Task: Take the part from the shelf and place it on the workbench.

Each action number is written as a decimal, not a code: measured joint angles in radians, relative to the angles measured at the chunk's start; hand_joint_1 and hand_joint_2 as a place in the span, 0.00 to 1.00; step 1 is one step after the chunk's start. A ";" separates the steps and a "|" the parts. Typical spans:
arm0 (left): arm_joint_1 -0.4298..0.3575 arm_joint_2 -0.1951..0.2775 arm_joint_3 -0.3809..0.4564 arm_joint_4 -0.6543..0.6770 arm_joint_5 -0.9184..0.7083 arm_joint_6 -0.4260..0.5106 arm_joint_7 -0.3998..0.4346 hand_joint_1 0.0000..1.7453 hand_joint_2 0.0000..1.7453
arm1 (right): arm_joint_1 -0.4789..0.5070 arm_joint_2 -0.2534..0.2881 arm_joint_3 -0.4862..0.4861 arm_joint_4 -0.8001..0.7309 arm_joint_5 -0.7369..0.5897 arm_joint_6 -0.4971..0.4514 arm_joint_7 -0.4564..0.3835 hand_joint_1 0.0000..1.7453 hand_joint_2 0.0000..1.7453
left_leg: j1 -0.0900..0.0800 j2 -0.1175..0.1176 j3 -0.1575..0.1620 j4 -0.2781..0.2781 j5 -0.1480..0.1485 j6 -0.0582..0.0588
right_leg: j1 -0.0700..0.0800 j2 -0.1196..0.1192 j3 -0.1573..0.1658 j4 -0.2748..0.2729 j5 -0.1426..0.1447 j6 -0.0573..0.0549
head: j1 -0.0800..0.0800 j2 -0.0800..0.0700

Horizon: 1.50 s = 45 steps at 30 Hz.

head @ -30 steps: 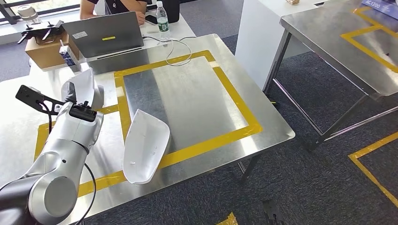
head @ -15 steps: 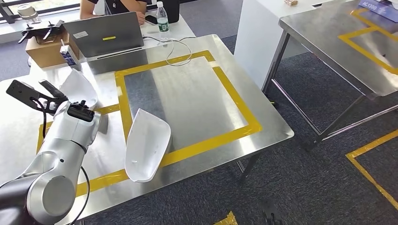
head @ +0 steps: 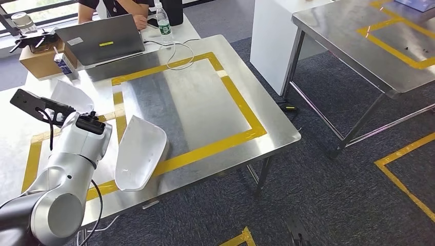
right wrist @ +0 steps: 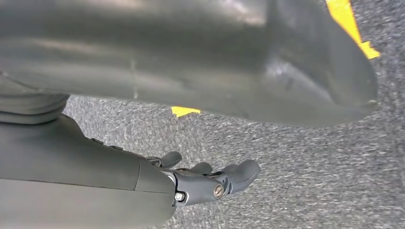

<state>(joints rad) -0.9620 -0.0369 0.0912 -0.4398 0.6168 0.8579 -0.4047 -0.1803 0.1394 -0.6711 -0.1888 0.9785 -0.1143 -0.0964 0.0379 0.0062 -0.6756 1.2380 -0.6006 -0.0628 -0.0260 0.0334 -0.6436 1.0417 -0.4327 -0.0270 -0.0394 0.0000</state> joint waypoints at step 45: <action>-0.037 -0.004 0.000 0.004 -0.002 0.000 0.020 0.00 0.00 | -0.024 0.005 0.003 0.000 -0.001 0.003 0.000 0.00 0.00 | -0.036 0.022 0.119 -0.223 0.128 0.084 | 0.015 -0.024 -0.115 0.121 -0.051 0.051 | -0.002 0.000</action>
<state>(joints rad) -0.9988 -0.0409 0.0912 -0.4361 0.6153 0.8579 -0.3842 -0.2045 0.1444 -0.6683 -0.1888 0.9774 -0.1116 -0.0962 0.0021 0.0282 -0.5563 1.0148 -0.4730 0.0216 -0.0115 0.0094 -0.7588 1.1630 -0.4836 0.0242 -0.0419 0.0000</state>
